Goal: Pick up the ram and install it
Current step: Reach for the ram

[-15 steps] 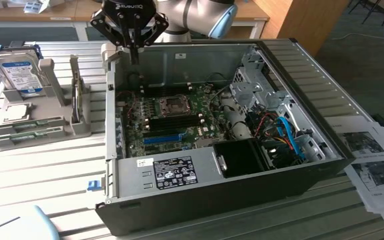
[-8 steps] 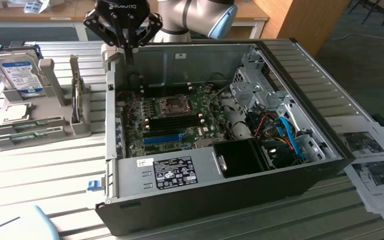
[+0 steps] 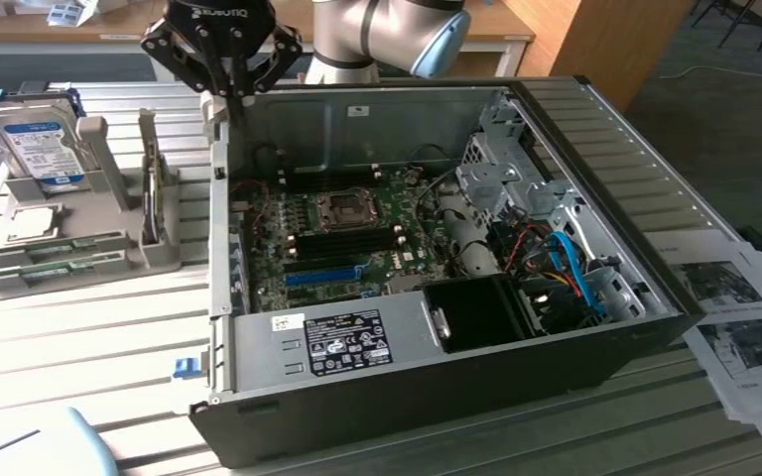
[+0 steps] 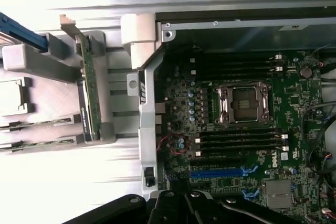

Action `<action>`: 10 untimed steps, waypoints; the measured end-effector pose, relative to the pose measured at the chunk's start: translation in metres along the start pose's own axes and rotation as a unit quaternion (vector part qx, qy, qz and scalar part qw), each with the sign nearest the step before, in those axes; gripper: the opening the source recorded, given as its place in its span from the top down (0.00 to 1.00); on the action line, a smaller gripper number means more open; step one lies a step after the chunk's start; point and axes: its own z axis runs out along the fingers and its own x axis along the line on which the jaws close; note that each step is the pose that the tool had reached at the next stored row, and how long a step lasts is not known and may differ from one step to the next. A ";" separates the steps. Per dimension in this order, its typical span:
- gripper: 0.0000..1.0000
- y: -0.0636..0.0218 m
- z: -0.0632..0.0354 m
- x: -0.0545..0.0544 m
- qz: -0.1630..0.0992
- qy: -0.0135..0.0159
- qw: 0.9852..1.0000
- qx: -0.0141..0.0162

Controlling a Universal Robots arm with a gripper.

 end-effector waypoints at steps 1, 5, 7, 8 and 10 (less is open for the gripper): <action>0.90 -0.0001 0.0000 0.002 0.000 0.000 1.000 0.000; 0.90 -0.0007 0.0001 0.010 0.000 0.001 1.000 0.000; 0.90 -0.0011 0.0002 0.015 0.000 0.002 1.000 0.000; 0.90 -0.0013 0.0002 0.018 0.000 0.002 1.000 0.000; 0.90 -0.0017 0.0003 0.022 0.000 0.003 1.000 0.000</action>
